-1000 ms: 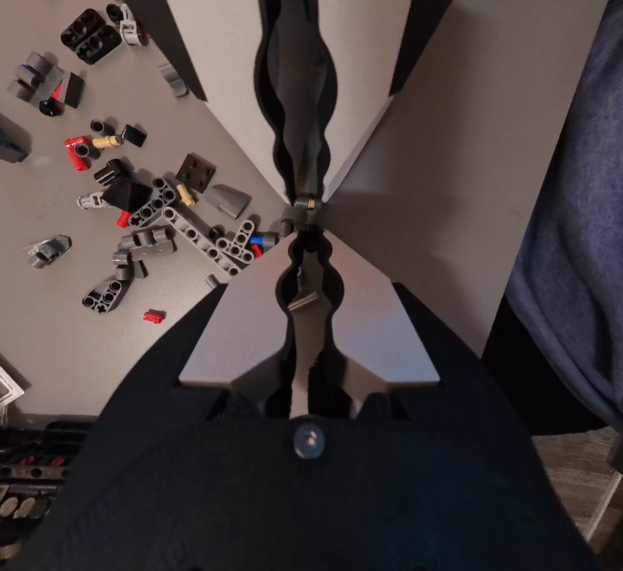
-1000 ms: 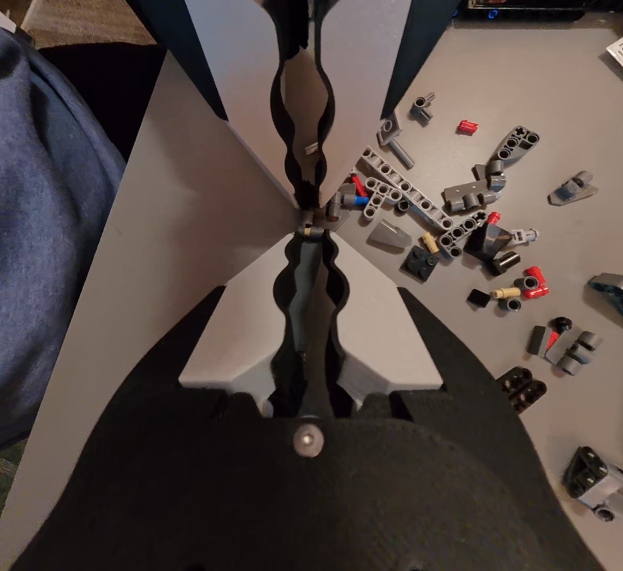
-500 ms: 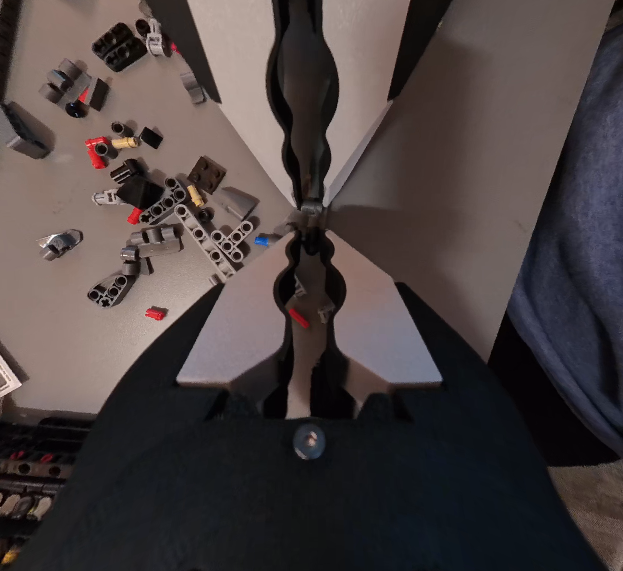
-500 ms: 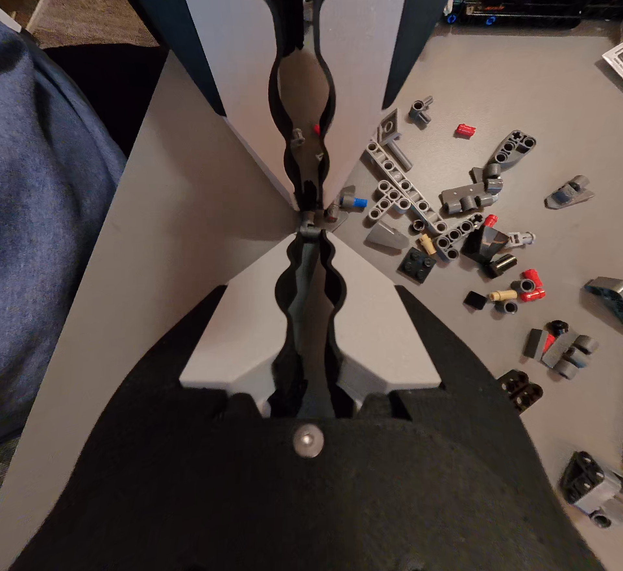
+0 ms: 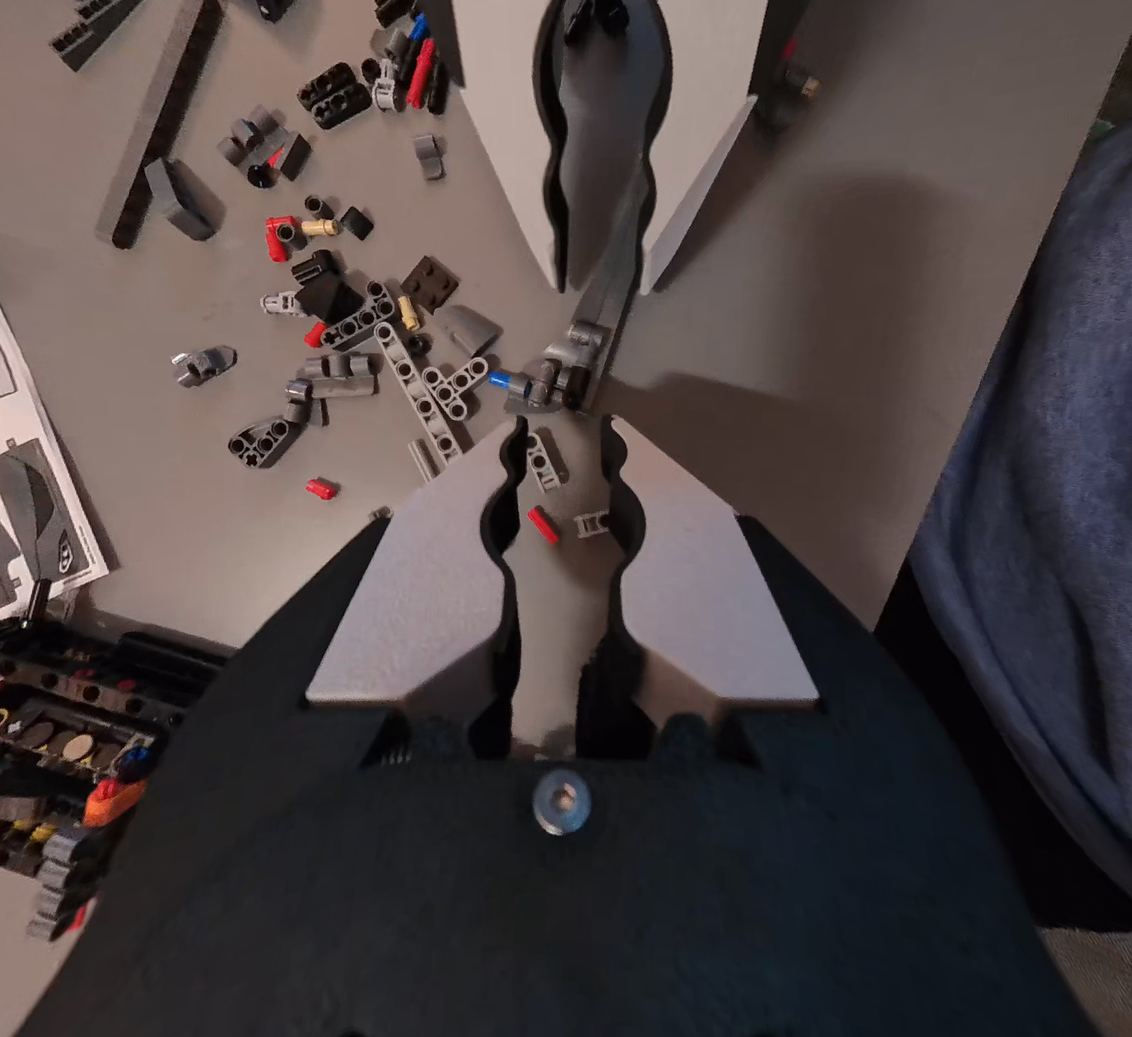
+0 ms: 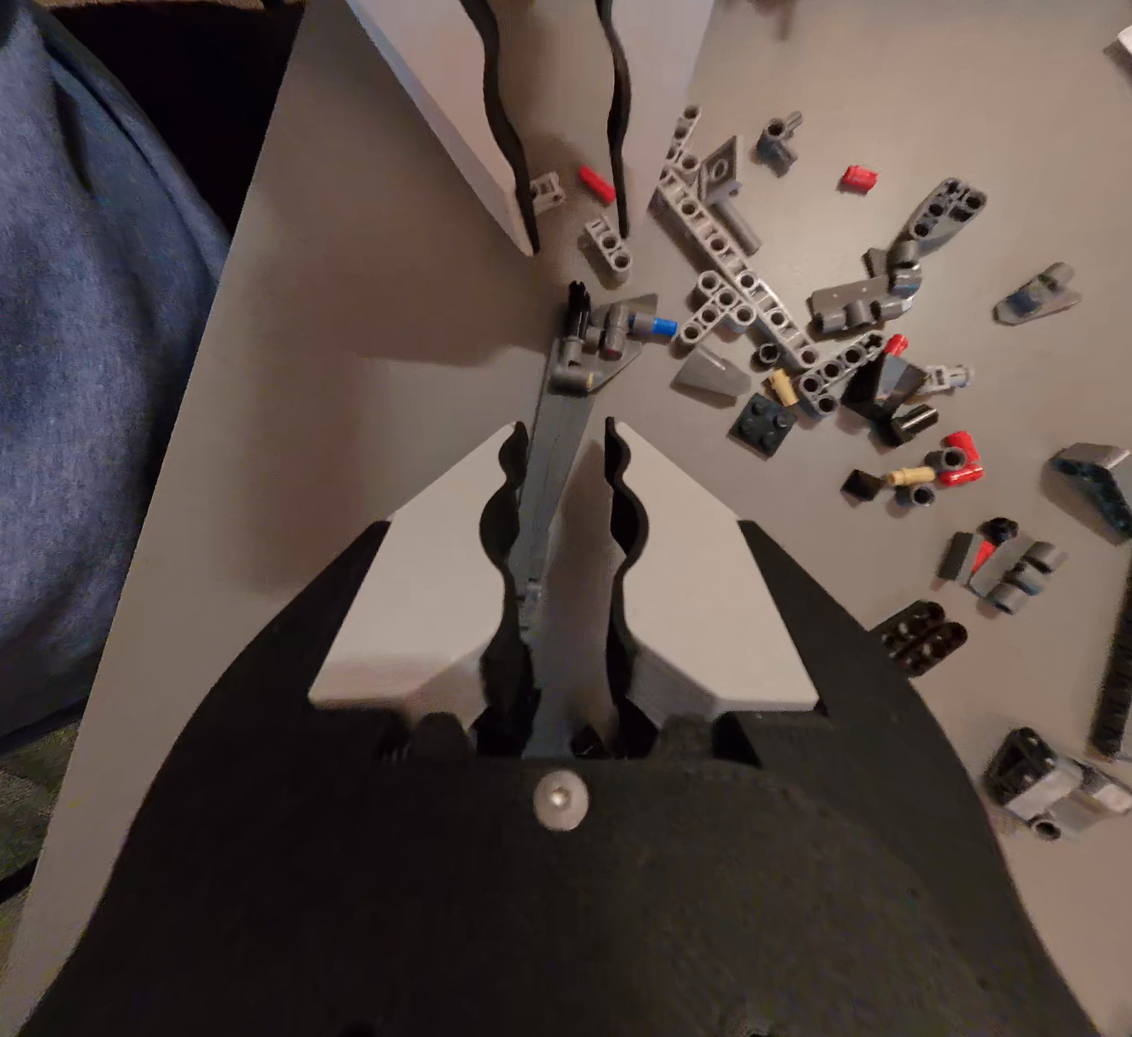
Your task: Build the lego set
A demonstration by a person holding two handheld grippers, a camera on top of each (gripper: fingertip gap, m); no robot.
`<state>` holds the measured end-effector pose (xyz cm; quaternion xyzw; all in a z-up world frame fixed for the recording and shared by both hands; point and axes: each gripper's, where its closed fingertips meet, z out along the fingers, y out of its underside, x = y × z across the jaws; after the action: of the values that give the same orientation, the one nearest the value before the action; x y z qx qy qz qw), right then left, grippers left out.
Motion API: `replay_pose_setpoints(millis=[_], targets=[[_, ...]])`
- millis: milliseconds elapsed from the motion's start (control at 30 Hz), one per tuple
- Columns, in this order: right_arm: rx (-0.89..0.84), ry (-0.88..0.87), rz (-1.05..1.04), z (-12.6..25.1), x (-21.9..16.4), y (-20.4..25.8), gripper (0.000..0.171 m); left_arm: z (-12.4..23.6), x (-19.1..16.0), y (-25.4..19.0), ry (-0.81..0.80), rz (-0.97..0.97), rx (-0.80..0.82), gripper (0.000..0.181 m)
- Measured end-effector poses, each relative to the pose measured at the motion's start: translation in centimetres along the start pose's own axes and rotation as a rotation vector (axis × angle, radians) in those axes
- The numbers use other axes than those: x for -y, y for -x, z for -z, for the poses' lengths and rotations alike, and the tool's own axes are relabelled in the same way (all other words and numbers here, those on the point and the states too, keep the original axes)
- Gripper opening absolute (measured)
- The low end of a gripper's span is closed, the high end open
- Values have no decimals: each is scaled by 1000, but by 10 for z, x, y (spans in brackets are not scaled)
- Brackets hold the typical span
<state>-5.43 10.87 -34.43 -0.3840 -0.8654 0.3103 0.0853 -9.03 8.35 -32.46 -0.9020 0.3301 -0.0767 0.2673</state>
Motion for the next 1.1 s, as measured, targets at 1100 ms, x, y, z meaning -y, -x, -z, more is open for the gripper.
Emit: replay_pose_setpoints(millis=[1100], targets=[[-878, -4, 545, 122, 57, -32, 12, 83, 87, 46, -613, 231, -72, 32]])
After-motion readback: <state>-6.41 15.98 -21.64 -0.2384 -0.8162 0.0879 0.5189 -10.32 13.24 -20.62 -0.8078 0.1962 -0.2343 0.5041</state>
